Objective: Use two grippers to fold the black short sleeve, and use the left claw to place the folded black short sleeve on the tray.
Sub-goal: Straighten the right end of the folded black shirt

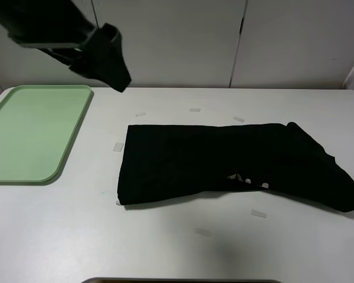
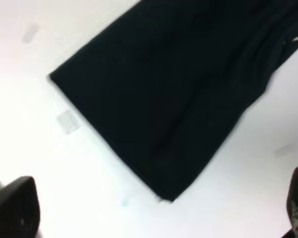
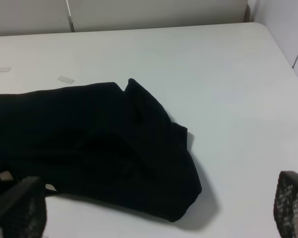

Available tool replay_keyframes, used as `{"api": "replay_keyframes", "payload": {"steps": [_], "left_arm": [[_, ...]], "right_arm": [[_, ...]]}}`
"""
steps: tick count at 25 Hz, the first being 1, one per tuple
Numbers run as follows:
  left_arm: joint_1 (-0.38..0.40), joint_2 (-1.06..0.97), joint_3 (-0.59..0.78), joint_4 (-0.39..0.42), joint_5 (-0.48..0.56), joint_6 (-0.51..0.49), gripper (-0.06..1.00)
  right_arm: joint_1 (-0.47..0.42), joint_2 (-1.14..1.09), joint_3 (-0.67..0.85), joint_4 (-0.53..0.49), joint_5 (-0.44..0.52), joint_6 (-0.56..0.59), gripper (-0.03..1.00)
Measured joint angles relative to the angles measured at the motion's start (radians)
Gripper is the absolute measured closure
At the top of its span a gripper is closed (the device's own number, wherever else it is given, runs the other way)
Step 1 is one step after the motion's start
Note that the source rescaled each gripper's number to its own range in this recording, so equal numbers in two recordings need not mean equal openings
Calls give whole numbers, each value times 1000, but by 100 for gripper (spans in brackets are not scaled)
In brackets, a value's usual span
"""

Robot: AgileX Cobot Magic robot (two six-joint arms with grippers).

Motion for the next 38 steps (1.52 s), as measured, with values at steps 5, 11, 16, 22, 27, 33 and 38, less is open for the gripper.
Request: {"api": "replay_keyframes", "payload": {"steps": [5, 11, 16, 22, 27, 33, 38], "left_arm": [[0, -205, 176, 27, 0, -32, -5], [0, -453, 370, 29, -8, -33, -5], [0, -573, 485, 30, -46, -33, -5], [42, -721, 631, 6, -60, -31, -5], [165, -887, 695, -34, 24, 15, -5], [353, -1090, 742, -53, 101, 89, -5], [503, -1162, 760, -124, 132, 192, -5]], "right_arm": [[0, 0, 0, 0, 0, 0, -3], [0, 0, 0, 0, 0, 0, -3], [0, 0, 0, 0, 0, 0, -3], [0, 0, 0, 0, 0, 0, -3], [0, 0, 0, 0, 0, 0, -3], [0, 0, 0, 0, 0, 0, -3], [0, 0, 0, 0, 0, 0, -3]]}}
